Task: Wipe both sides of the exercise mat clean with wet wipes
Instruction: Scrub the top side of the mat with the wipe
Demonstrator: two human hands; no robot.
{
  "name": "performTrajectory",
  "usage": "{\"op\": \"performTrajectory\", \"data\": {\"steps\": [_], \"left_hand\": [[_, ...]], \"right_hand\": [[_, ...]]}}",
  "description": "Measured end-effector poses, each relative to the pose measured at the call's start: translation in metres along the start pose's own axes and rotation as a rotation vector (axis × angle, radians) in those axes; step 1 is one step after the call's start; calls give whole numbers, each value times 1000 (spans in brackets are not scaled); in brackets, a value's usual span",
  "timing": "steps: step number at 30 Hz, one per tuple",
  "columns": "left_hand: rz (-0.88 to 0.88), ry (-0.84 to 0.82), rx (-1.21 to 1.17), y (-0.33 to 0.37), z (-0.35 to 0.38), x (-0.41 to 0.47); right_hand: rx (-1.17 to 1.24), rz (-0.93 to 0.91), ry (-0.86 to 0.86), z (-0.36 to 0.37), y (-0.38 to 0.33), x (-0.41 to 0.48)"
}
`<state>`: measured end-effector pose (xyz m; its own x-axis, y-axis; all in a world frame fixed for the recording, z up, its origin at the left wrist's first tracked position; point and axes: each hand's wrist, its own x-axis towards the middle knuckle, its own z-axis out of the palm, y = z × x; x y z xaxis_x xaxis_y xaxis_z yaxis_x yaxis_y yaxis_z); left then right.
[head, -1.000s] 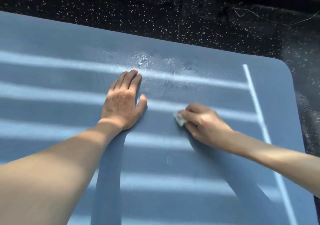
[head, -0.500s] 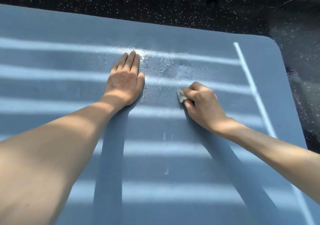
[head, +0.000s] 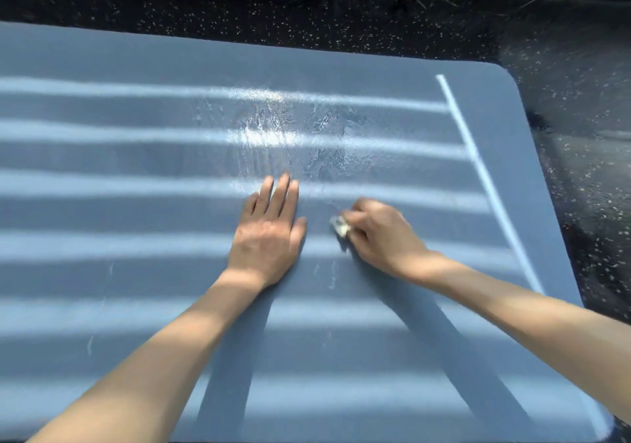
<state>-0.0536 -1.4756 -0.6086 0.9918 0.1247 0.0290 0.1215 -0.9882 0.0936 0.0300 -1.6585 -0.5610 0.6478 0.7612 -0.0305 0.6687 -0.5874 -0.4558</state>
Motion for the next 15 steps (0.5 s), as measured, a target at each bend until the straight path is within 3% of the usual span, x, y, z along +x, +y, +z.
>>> {"op": "performTrajectory", "data": {"steps": [2, 4, 8, 12, 15], "left_hand": [[-2, -39, -14, 3, 0, -5], [-12, -68, -32, 4, -1, -12], [-43, -62, -74, 7, -5, -15], [-57, -53, -118, 5, -4, -15], [-62, -59, -128, 6, -6, -15]], "right_hand": [[-31, 144, 131, 0, 8, 6], [-19, 88, 127, 12, -4, -15], [25, -104, -50, 21, -30, -68], [-27, 74, 175, 16, -9, -41], [-21, 22, 146, 31, -28, -69]]}}
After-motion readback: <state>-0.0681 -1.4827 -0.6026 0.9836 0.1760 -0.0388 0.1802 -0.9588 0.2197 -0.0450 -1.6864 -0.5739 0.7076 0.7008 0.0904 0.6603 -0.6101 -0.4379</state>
